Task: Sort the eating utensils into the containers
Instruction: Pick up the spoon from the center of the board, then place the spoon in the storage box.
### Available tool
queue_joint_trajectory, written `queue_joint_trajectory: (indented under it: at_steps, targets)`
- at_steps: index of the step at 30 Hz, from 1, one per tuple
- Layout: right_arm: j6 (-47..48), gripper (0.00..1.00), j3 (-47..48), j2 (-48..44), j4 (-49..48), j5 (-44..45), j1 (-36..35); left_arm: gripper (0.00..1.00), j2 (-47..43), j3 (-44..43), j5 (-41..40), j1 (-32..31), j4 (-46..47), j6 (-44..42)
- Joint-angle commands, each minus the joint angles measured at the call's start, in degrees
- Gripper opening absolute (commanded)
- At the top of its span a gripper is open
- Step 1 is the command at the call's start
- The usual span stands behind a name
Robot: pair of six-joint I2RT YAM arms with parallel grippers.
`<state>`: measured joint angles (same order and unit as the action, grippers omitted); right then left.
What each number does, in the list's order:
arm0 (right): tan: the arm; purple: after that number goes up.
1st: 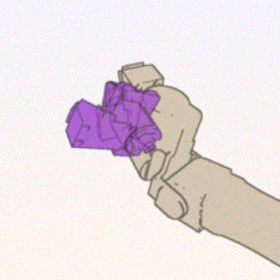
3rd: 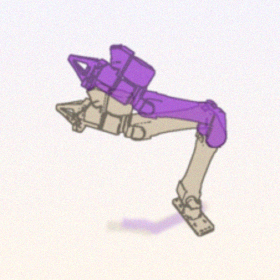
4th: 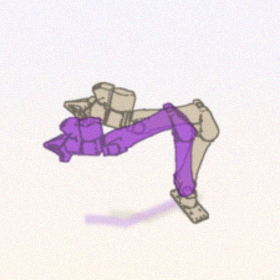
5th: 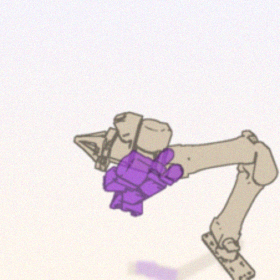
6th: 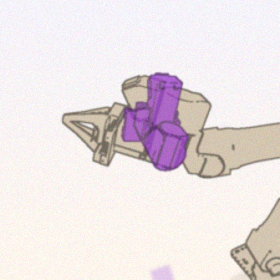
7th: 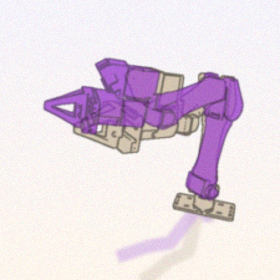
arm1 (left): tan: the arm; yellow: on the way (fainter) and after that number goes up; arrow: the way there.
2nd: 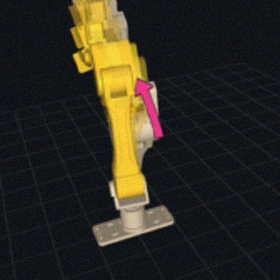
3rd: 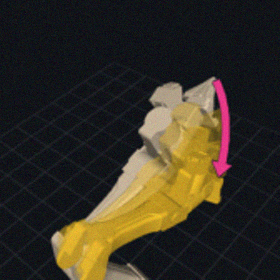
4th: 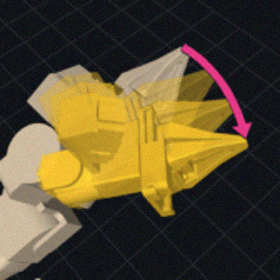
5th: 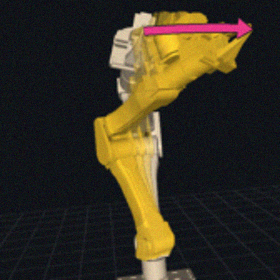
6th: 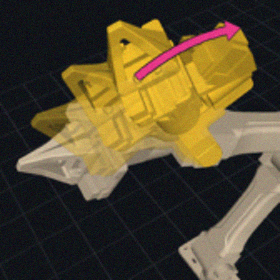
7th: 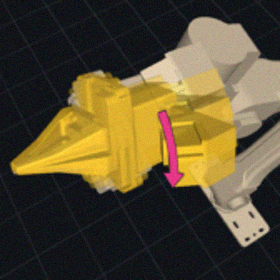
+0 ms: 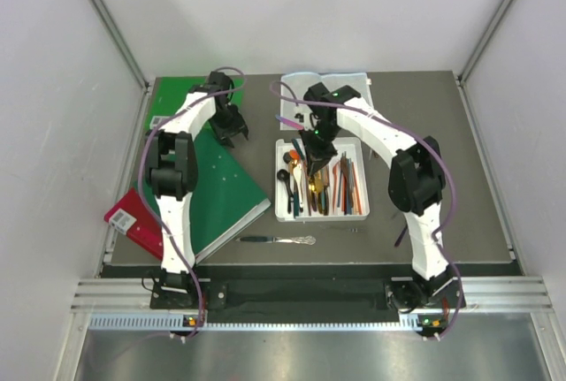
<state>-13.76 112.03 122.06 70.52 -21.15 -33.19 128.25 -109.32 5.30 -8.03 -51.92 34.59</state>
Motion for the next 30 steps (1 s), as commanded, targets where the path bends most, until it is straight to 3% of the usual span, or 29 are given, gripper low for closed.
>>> queue_joint_trajectory:
  at_steps: [1,17,30]
  targets:
    - [-0.3,0.00,2.7,-1.9,1.5,-1.2,-3.9,0.57,-5.4,0.9,-0.4,0.1,1.6,-0.3]
    - [-4.3,0.00,4.6,6.7,-0.1,-3.8,-4.4,0.57,-5.8,-2.4,-1.3,0.1,2.5,0.5]
    - [-7.7,0.00,7.9,11.2,-2.1,-5.2,-2.3,0.57,-8.1,1.0,-1.9,0.0,3.5,0.4]
